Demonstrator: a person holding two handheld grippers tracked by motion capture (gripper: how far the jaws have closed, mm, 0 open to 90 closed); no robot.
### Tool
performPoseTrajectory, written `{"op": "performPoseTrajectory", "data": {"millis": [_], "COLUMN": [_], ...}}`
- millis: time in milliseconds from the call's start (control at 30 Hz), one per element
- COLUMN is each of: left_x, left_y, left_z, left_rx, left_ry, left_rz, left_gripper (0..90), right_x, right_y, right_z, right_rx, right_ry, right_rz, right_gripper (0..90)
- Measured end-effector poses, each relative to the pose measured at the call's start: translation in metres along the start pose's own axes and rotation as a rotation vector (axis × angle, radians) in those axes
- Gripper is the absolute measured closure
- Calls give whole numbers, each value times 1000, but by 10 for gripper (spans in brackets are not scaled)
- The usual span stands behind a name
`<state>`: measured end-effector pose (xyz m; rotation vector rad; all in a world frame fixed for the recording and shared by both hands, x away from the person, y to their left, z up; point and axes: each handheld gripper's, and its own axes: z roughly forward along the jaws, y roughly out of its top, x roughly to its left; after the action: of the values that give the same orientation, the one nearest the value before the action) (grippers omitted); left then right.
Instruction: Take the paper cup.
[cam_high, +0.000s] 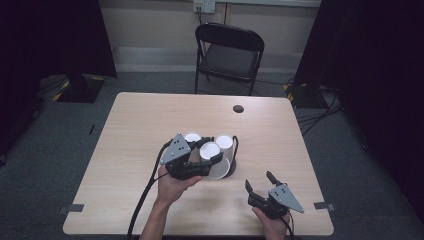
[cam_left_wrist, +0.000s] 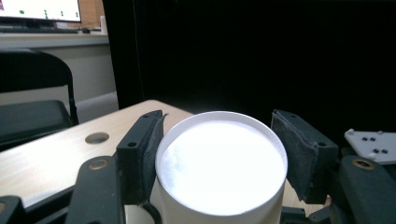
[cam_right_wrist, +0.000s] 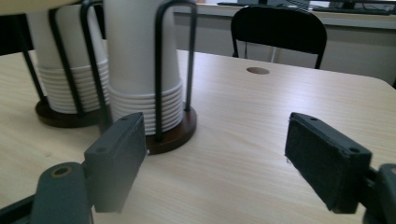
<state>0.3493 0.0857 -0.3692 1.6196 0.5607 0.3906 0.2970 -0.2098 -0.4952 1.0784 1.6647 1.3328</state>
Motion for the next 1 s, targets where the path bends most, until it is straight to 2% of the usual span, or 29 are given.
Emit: {"op": "performPoseTrajectory", "data": {"millis": [100,167,200,333,400,433,467,600,767,867,1000], "left_x": [0,0,0,1,2,2,5,7,8,7,3], "left_y": [-7,-12,-14,-22,-26,-26,-30,-36,-44,-47,-45], "left_z": [0,0,0,1,1,1,-2,-5,-9,-13,-18], "left_rx": [0,5,11,37,41,41,24,40,35,10,-1], "left_ry": [-16,-14,-18,-29,-36,-36,-60,-51,-60,-86,-93], "left_rz": [-39,-54,-58,-78,-108,-108,-176,-200,-246,-296,-303], "left_gripper": [361,361,361,361,361,362,362,362,362,361,361], "right_x": [7,13,16,28,34,34,42,53,61,64,66], "right_y": [0,0,0,1,2,2,3,2,2,2,2], "right_z": [1,-1,-1,-1,1,1,3,6,7,7,8], "right_rx": [5,-19,-30,-35,-46,-46,-62,-92,-127,-139,-170], "right_ry": [22,8,20,104,146,146,187,253,291,310,323], "right_rz": [-28,-46,-52,-68,-72,-72,-90,-121,-141,-148,-154], "right_gripper": [263,298,306,379,394,394,453,479,553,579,600]}}
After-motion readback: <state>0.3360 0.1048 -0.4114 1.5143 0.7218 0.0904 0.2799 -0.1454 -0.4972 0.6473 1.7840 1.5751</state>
